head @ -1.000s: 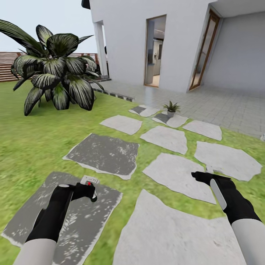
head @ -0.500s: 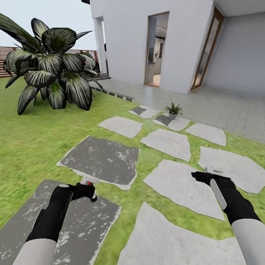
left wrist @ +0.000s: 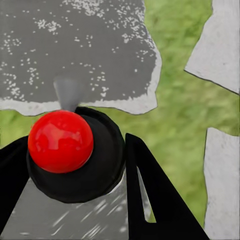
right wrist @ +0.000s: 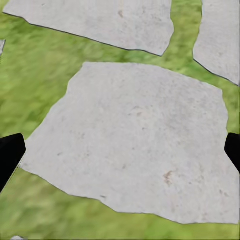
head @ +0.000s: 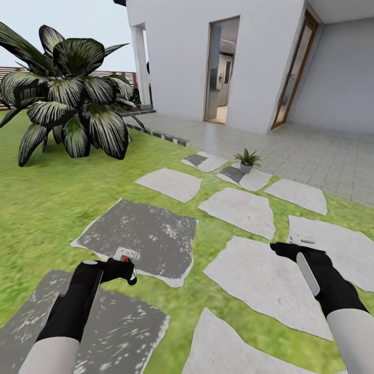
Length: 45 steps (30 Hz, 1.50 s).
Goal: Pick up the pesticide atomizer in the garden and spray insectifuge to fully cover both potted plants in the garden.
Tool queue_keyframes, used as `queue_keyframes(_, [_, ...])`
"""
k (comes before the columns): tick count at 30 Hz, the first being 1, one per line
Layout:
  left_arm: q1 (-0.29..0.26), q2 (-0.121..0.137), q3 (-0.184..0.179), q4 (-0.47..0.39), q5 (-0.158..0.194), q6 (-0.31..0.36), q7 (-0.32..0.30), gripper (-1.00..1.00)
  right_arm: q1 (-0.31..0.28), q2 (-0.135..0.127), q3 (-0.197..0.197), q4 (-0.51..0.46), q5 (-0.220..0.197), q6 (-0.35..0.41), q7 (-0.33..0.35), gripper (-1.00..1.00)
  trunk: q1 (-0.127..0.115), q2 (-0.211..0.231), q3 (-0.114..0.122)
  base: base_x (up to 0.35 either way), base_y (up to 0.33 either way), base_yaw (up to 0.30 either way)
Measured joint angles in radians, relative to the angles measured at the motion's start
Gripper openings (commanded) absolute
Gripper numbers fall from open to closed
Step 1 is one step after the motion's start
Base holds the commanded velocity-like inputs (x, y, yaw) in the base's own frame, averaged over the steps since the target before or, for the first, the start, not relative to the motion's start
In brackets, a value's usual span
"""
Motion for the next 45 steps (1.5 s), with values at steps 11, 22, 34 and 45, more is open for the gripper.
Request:
queue_keyframes(11, [0.0,-0.001,0.0,0.0,0.0,0.0,0.0,-1.0,0.0,0.0,-0.001,0.0,0.0,0.0,0.0,1.0,0.0,0.0,0.0,0.347,0.0,0.0])
queue_keyframes(22, [0.0,-0.001,0.0,0.0,0.0,0.0,0.0,-1.0,0.0,0.0,0.0,0.0,0.0,0.0,0.0,1.0,0.0,0.0,0.0,0.347,0.003,0.0])
queue_keyframes(34, [0.0,-0.001,0.0,-0.001,0.0,0.0,0.0,-1.0,0.0,0.0,0.0,0.0,0.0,0.0,0.0,1.0,0.0,0.0,0.0,0.347,0.09,0.0])
queue_keyframes(45, [0.0,-0.001,0.0,-0.001,0.0,0.0,0.0,-1.0,0.0,0.0,0.001,0.0,0.0,0.0,0.0,1.0,-0.002,-0.001,0.0,0.347,0.096,0.0])
